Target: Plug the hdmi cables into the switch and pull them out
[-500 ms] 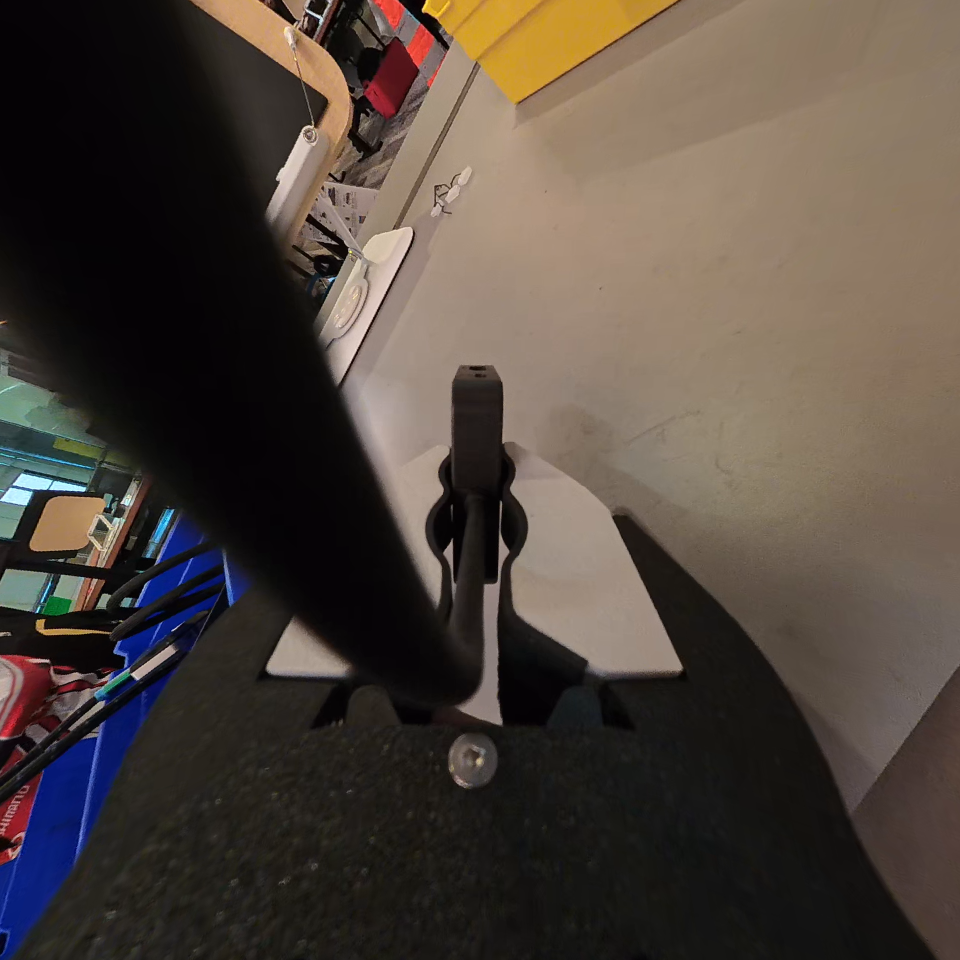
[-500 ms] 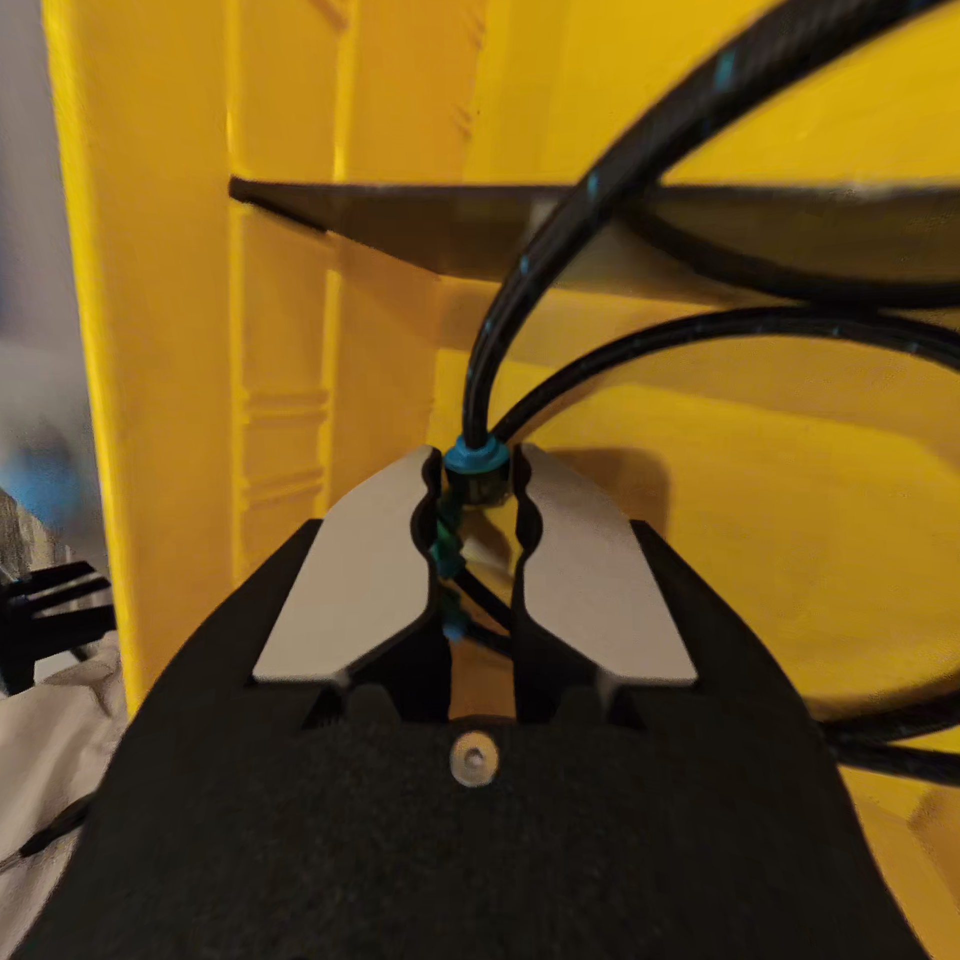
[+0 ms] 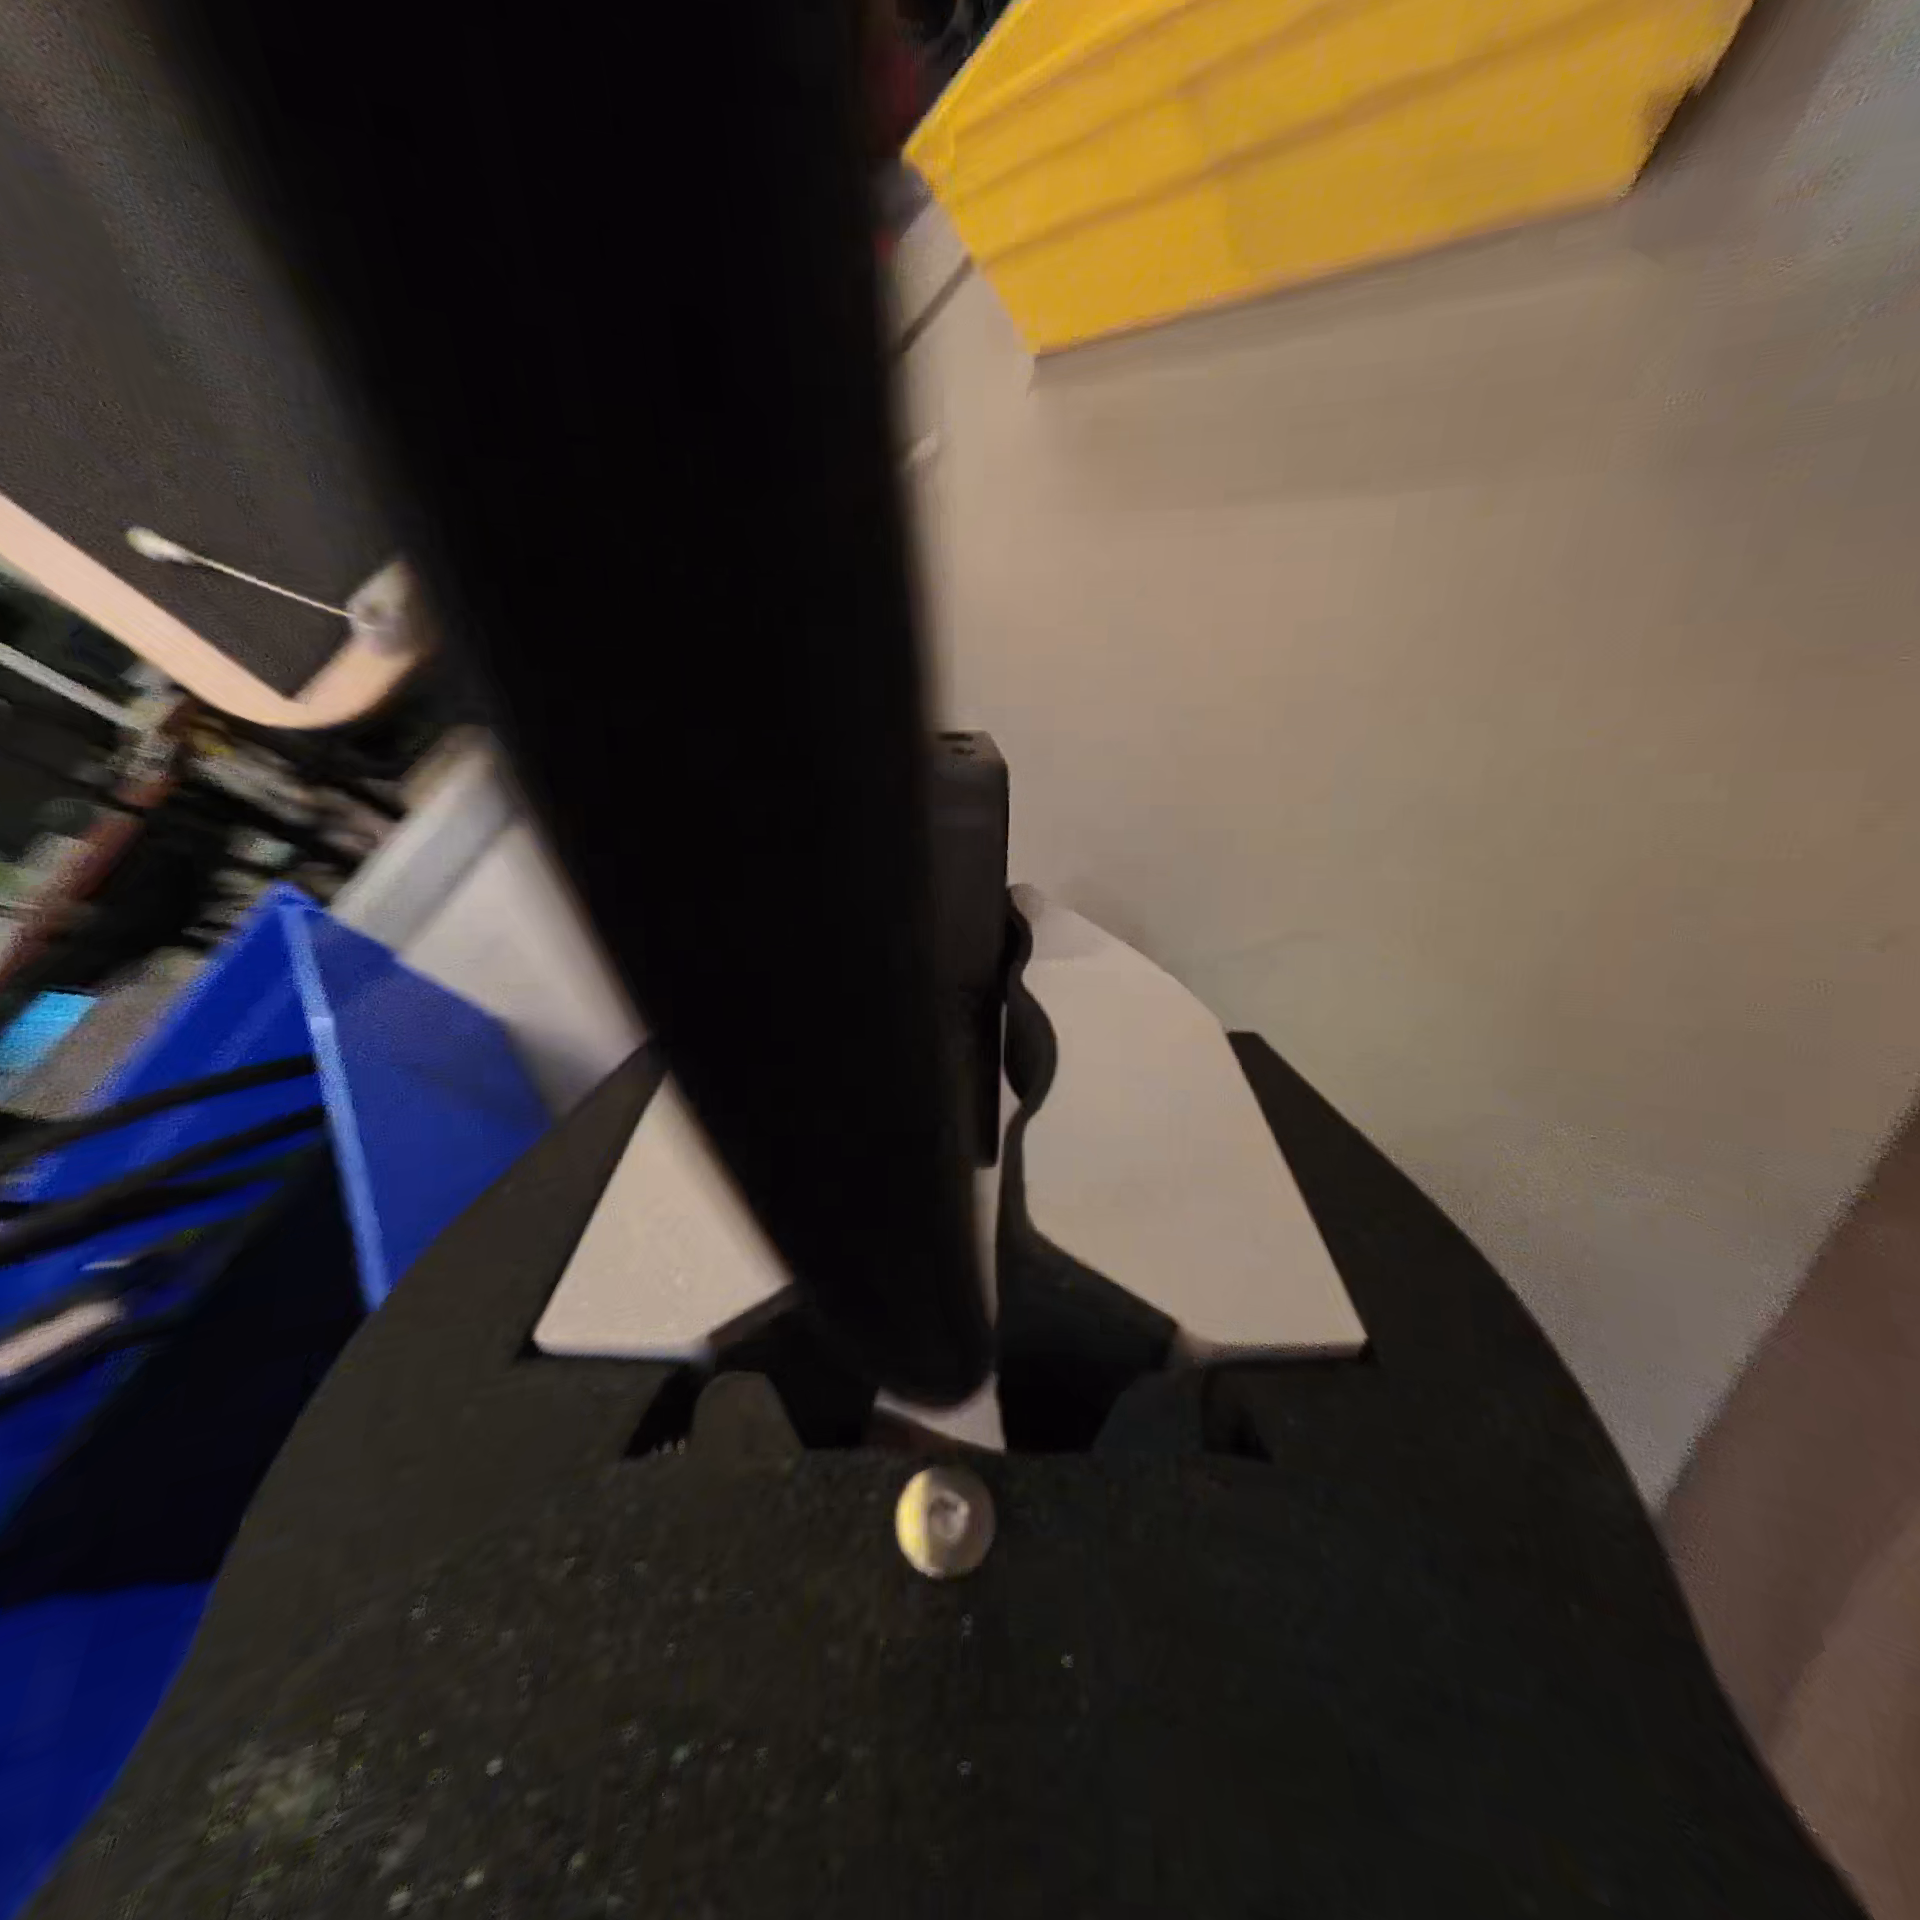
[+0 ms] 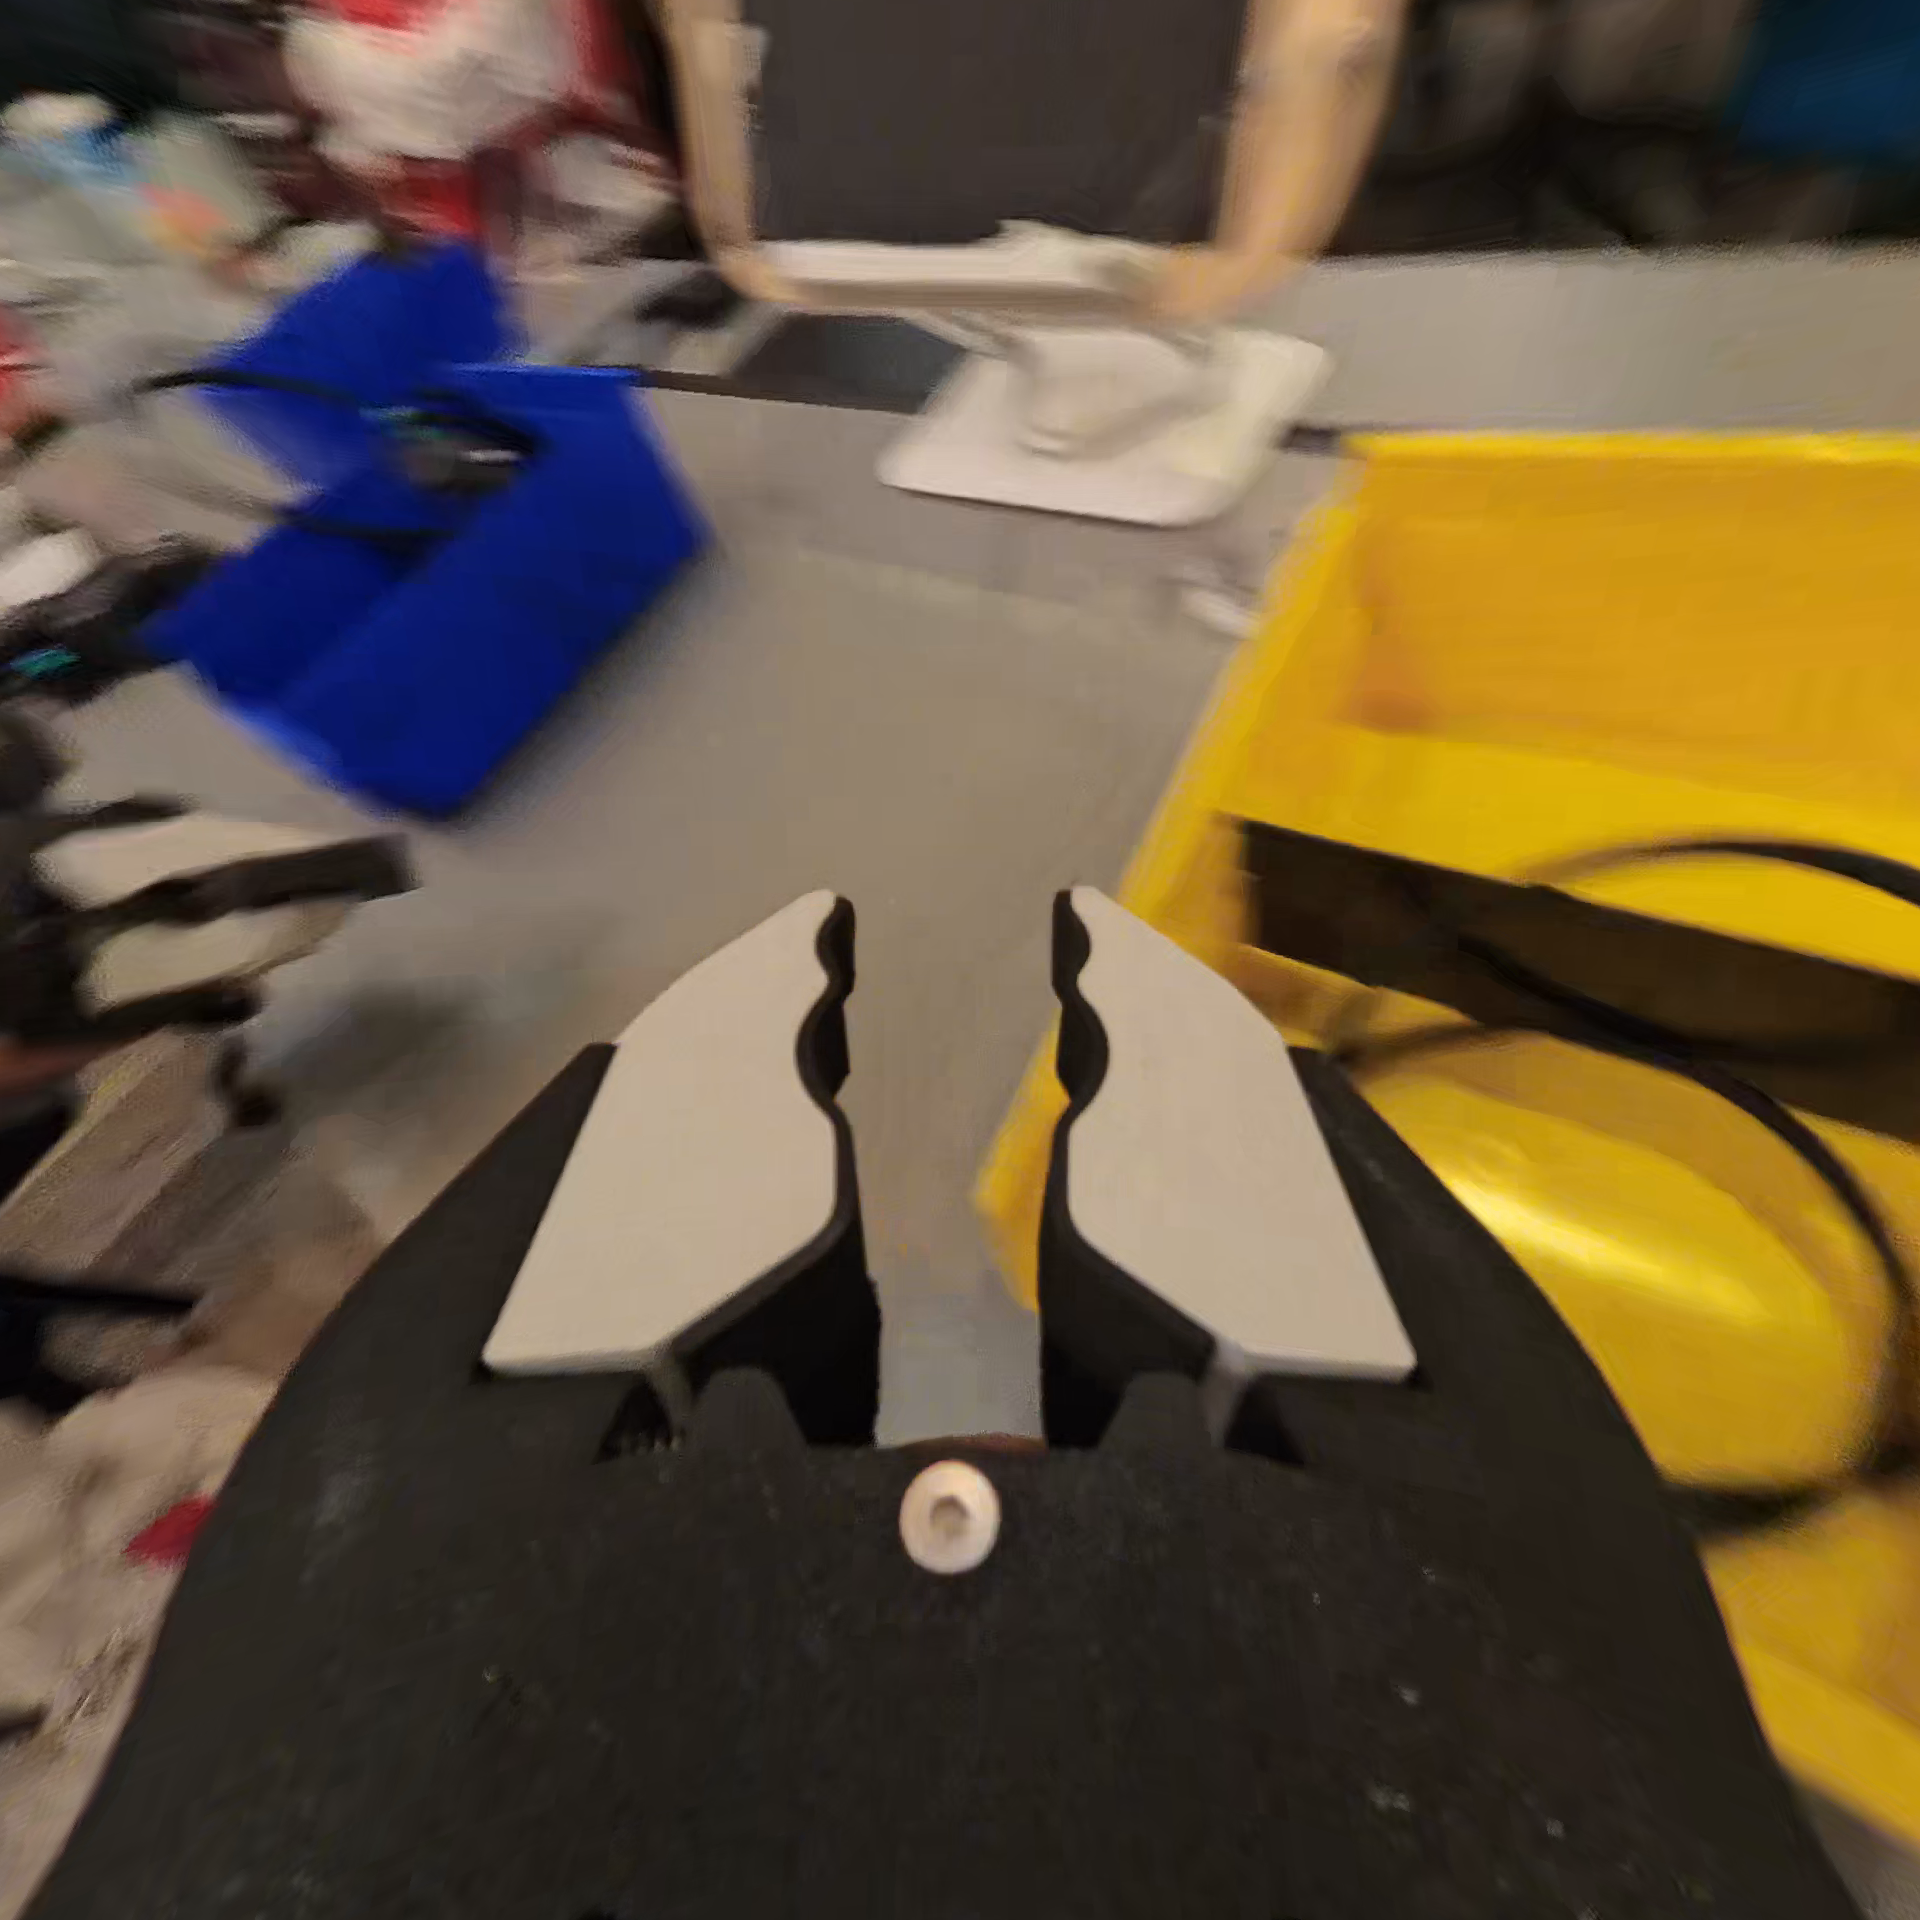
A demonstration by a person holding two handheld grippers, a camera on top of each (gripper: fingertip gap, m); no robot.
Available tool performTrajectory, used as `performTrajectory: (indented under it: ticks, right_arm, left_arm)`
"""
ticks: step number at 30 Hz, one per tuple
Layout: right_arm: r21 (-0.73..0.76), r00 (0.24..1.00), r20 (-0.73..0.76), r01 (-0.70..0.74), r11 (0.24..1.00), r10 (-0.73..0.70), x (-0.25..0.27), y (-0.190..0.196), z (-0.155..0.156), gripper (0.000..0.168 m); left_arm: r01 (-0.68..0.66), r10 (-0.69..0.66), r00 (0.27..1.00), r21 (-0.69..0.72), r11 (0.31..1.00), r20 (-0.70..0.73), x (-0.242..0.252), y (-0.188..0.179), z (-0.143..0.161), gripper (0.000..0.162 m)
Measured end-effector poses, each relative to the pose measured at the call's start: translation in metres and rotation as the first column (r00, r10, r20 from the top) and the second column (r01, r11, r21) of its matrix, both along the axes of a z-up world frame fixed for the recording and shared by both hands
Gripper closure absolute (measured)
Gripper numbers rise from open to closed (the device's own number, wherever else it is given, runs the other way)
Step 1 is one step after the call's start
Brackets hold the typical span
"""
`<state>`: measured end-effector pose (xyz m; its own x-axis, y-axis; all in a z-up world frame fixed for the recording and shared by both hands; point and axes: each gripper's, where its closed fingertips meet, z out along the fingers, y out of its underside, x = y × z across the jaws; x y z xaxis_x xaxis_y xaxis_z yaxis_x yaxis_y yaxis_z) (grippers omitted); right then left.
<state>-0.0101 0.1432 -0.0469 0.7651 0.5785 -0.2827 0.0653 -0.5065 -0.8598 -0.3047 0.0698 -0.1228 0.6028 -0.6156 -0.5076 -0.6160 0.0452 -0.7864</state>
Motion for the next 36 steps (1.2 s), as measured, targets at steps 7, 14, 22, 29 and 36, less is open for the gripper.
performTrajectory:
  ticks: [7,14,22,29,36]
  right_arm:
    - [0.137,0.75,-0.235,-0.604,0.785,0.618,-0.189,-0.108,-0.009,0.132]
    - [0.076,0.606,-0.133,-0.783,0.618,0.784,-0.257,-0.134,-0.034,0.133]
    - [0.15,0.679,-0.045,-0.721,0.677,0.733,-0.223,-0.111,-0.013,0.155]
    - [0.273,0.918,0.395,-0.16,0.949,0.041,-0.017,0.03,0.049,0.155]
    - [-0.108,0.5,0.846,-0.175,0.979,0.183,0.117,0.119,-0.008,0.155]
  left_arm:
    - [0.517,-0.251,0.718,-0.256,0.817,0.649,0.037,-0.045,0.041,0.149]
    - [0.596,-0.313,0.695,-0.275,0.754,0.648,0.051,-0.069,0.036,0.149]
    - [0.482,-0.26,0.8,-0.321,0.815,0.54,0.043,-0.056,0.013,0.134]
    - [0.422,-0.204,0.829,-0.341,0.84,0.52,0.035,-0.042,0.009,0.145]
    - [0.403,-0.199,0.847,-0.35,0.846,0.493,0.038,-0.04,0.003,0.147]
